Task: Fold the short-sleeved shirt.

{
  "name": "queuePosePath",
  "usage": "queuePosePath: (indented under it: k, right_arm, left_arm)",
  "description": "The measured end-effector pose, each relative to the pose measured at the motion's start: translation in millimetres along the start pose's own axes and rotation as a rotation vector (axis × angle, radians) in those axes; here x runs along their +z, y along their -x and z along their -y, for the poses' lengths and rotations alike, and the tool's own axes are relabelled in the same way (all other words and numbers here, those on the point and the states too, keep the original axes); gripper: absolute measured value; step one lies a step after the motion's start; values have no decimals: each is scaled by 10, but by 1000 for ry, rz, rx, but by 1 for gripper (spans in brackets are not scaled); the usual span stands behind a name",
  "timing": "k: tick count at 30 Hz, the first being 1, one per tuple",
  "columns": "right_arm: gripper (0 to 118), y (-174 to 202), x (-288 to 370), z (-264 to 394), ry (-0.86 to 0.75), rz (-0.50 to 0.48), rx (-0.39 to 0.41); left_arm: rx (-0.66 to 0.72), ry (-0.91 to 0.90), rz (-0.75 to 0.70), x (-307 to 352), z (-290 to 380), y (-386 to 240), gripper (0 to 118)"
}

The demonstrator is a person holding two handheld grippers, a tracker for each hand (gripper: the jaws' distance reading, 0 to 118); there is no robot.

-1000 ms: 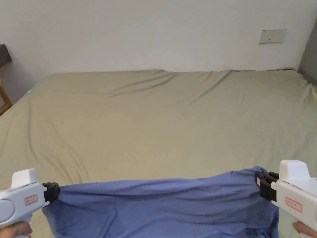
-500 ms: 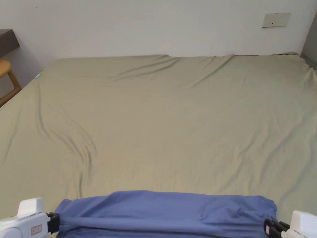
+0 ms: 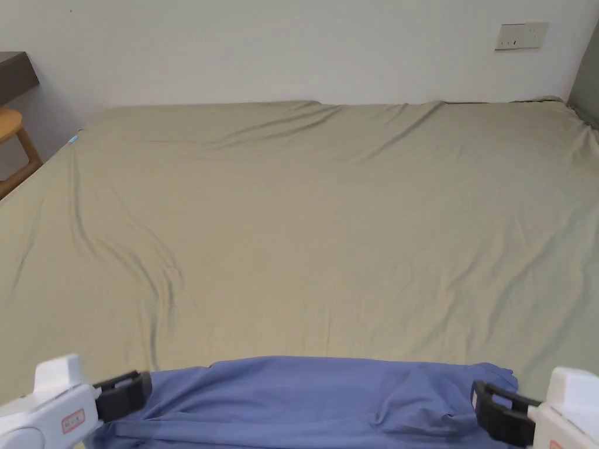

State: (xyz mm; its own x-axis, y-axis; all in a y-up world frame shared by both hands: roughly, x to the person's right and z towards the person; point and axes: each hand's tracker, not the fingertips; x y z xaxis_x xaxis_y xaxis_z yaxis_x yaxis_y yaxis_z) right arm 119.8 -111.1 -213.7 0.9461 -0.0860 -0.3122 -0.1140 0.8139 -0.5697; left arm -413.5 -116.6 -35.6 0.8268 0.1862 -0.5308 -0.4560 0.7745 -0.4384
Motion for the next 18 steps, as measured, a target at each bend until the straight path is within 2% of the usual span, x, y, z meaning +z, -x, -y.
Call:
queuePosePath:
  k: [1,8,13,14,16,17,18]
  right_arm:
    - [118,52,72,-125,-62,0,14]
    - [117,573,501,-859,-409,23,81]
    - [114,849,613,-1015,-545,104,144]
    - [110,886,626,-1021,-556,114,148]
    - [90,938,656,-1025,-575,123,152]
    - [79,955,671,-1026,-580,122,154]
    - [61,964,684,-1023,-592,116,158]
  left_arm:
    - [-14,-49,-9,45,-91,-54,115]
    - [-155,-441,9,495,-672,-726,115]
    - [-212,-592,-20,594,-770,-1020,115]
    - [-209,-620,-32,602,-765,-1064,115]
    - [-216,-656,-50,603,-742,-1128,111]
    - [-217,-665,-50,674,-725,-1216,101]
    - [-218,-670,-42,694,-703,-1235,74]
